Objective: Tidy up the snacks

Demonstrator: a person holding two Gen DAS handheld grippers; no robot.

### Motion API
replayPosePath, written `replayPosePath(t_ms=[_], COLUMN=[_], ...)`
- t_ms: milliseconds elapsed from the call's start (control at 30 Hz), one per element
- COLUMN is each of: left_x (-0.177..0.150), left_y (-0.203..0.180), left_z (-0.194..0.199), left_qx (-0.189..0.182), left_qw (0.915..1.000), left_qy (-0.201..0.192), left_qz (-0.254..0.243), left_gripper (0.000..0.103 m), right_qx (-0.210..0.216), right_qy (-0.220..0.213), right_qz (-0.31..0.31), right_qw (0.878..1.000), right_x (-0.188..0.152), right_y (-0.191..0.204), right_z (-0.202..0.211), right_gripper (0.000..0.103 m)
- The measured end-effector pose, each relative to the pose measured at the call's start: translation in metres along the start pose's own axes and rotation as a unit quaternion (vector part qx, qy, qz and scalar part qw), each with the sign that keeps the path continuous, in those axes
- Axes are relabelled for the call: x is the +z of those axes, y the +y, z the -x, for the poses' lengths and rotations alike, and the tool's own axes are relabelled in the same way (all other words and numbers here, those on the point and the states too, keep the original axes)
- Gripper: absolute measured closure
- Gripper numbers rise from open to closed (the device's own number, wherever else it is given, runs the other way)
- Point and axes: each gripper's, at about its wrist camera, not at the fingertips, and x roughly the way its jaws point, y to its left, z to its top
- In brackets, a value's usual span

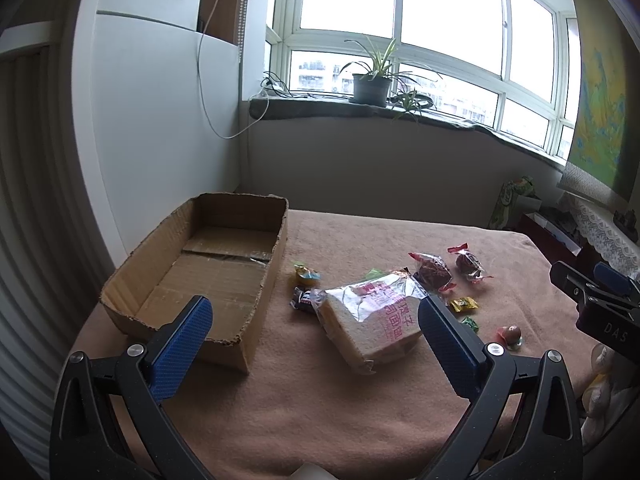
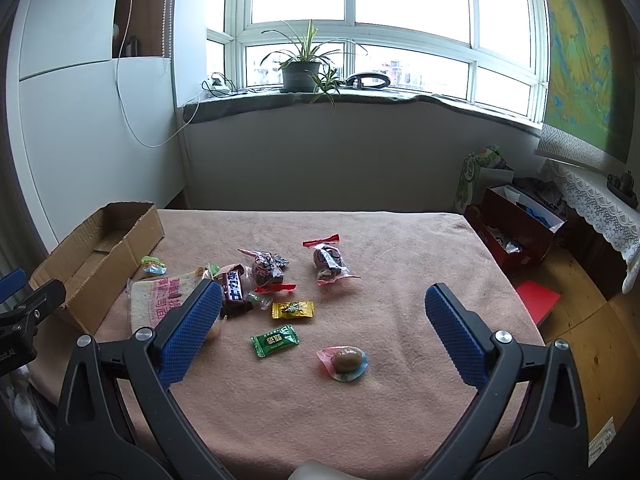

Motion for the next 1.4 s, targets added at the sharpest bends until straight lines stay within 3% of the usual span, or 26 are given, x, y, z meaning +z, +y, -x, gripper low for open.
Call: replayPosePath(t_ms=[1400], left_x=[-0.003], left_y=[0.004], left_z=[-0.008], left_qx=[-0.006], left_qw=[0.9999], left_qy=[0.009], left_qz=[0.008], left_gripper=[0.001], right_qx=[0.006], right_qy=[0.013], right_qz=[0.005], right_qw=[1.0], right_x=[-0.004], right_y=[0.006], right_z=[-0.014], right_gripper=[0.0])
